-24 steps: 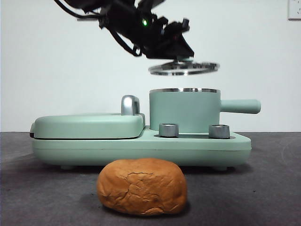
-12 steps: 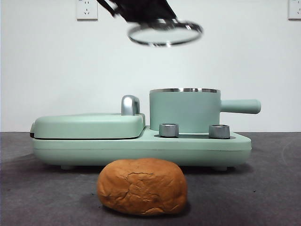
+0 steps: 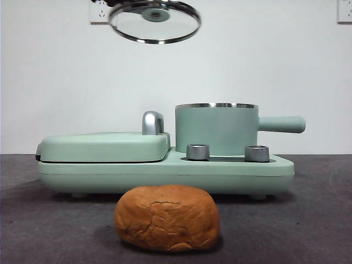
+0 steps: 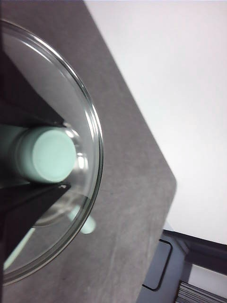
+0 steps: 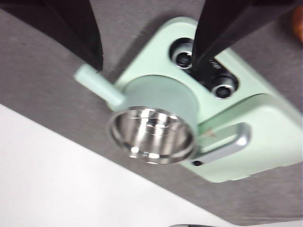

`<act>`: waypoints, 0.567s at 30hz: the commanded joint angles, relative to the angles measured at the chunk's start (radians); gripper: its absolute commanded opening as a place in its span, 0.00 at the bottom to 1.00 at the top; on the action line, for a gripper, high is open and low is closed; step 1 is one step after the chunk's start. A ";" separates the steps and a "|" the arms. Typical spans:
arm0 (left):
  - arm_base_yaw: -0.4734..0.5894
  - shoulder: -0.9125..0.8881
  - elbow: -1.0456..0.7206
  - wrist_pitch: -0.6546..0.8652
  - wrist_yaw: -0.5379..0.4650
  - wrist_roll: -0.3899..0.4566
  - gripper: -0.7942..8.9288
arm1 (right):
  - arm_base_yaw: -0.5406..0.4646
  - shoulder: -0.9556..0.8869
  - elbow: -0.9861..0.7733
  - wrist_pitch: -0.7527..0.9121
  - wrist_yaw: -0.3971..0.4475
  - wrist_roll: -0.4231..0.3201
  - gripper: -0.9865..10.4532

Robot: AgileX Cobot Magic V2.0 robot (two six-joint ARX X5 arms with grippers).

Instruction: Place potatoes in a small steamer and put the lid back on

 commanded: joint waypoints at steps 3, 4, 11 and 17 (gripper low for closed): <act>0.024 -0.062 0.007 -0.007 0.042 0.017 0.09 | 0.077 0.089 0.016 0.014 -0.021 0.011 0.35; 0.029 -0.074 0.006 -0.017 0.042 0.020 0.09 | 0.094 0.106 0.016 0.018 -0.022 0.010 0.35; 0.071 -0.167 0.000 -0.142 0.042 0.056 0.09 | 0.234 0.228 0.017 0.058 -0.022 0.003 0.35; 0.110 -0.271 -0.062 -0.177 0.039 0.062 0.09 | 0.365 0.322 0.017 0.085 -0.021 -0.029 0.37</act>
